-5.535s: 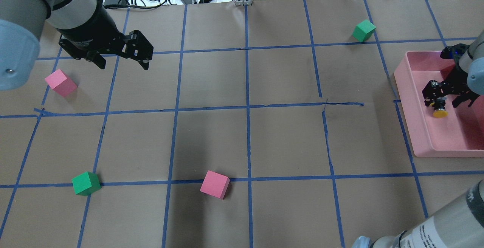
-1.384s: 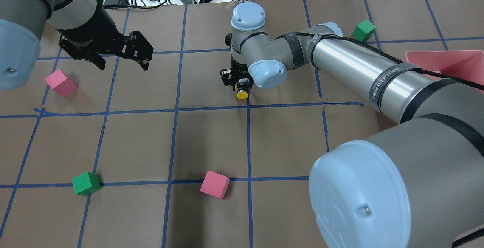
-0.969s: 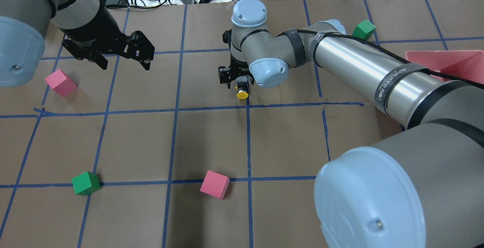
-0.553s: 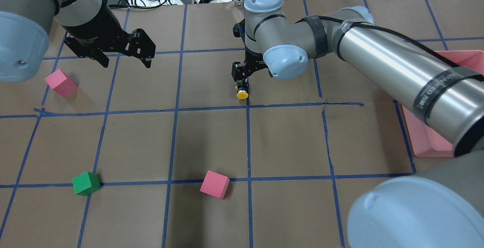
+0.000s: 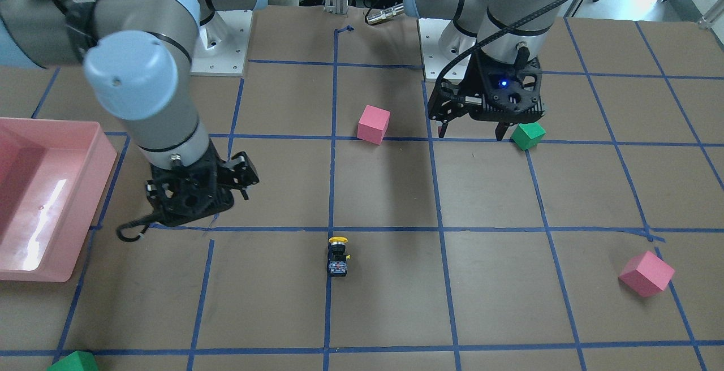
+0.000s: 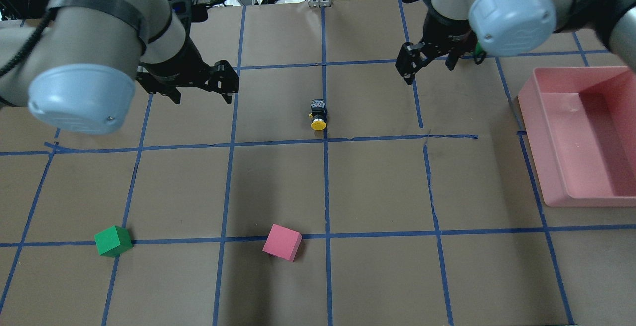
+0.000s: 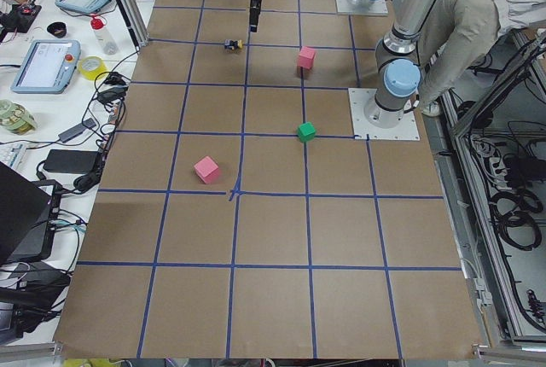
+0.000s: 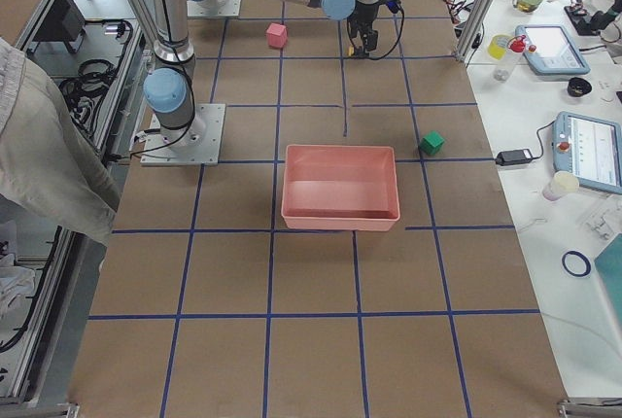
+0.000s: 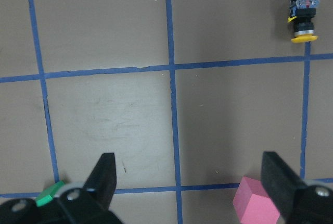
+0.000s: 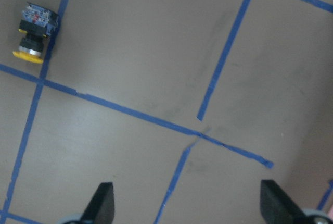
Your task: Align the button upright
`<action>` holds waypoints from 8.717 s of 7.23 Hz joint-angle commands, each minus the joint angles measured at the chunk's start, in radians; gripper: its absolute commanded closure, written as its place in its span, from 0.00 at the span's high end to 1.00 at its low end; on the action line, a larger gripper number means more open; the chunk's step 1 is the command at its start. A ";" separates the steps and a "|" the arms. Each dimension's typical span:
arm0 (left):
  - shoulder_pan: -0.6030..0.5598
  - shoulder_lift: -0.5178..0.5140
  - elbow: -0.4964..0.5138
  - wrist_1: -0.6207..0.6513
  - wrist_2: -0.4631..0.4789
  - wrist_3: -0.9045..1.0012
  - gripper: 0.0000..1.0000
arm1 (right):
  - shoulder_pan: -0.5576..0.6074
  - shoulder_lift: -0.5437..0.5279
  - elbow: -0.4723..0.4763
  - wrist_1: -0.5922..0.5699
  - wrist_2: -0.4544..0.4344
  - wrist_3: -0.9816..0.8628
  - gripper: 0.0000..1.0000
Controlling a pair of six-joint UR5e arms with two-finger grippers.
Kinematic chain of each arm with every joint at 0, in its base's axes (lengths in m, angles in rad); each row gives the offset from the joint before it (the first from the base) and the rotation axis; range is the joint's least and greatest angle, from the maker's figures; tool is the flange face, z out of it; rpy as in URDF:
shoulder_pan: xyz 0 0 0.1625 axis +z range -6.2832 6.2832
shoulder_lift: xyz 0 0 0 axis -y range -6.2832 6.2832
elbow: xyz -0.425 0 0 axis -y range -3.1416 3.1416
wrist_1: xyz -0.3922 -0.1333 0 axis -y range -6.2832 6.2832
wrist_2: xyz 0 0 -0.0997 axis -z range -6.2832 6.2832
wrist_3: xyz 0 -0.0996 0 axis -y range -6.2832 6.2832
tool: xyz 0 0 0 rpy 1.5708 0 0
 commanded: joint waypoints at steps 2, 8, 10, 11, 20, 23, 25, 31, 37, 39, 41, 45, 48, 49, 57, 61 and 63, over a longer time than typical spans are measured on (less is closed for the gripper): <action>-0.120 -0.072 -0.147 0.336 0.041 -0.203 1.00 | -0.026 -0.097 -0.019 0.091 -0.035 0.051 1.00; -0.281 -0.339 -0.159 0.766 0.156 -0.377 1.00 | 0.022 -0.143 -0.004 0.093 0.002 0.115 1.00; -0.303 -0.435 -0.197 0.966 0.166 -0.377 1.00 | 0.025 -0.143 0.001 0.093 -0.008 0.115 1.00; -0.303 -0.483 -0.208 1.062 0.166 -0.368 1.00 | 0.025 -0.143 0.002 0.093 -0.009 0.115 1.00; -0.334 -0.597 -0.168 1.171 0.166 -0.267 0.60 | 0.022 -0.146 0.025 0.096 -0.113 0.103 1.00; -0.334 -0.591 -0.165 1.171 0.166 -0.240 0.12 | 0.023 -0.147 0.028 0.096 -0.118 0.103 1.00; -0.331 -0.556 -0.151 1.161 0.166 -0.233 0.00 | 0.023 -0.147 0.030 0.096 -0.118 0.103 1.00; -0.208 -0.349 0.132 0.175 -0.134 -0.486 0.00 | 0.023 -0.145 0.030 0.097 -0.118 0.103 1.00; -0.047 -0.443 0.151 -0.004 -0.589 -0.888 0.00 | 0.023 -0.145 0.030 0.102 -0.121 0.105 1.00; -0.025 -0.477 0.149 -0.004 -0.691 -0.857 0.00 | 0.023 -0.145 0.030 0.103 -0.121 0.105 1.00; -0.022 -0.511 0.146 -0.001 -0.752 -0.791 0.00 | 0.023 -0.145 0.030 0.103 -0.121 0.105 1.00; -0.022 -0.531 0.125 0.002 -0.747 -0.751 0.04 | 0.023 -0.145 0.030 0.103 -0.121 0.106 1.00; -0.022 -0.531 0.105 0.009 -0.750 -0.731 0.99 | 0.023 -0.143 0.030 0.102 -0.121 0.114 1.00; -0.022 -0.531 0.105 0.009 -0.752 -0.728 1.00 | 0.023 -0.143 0.030 0.102 -0.121 0.114 1.00; 0.073 -0.170 0.215 -0.239 -0.095 -0.125 1.00 | 0.025 -0.134 0.027 0.085 -0.029 0.213 1.00; 0.062 0.053 0.220 -0.319 -0.026 0.030 1.00 | 0.027 -0.150 0.008 0.097 -0.028 0.214 1.00; 0.062 0.066 0.201 -0.314 -0.030 0.039 1.00 | 0.028 -0.151 0.014 0.099 0.013 0.200 1.00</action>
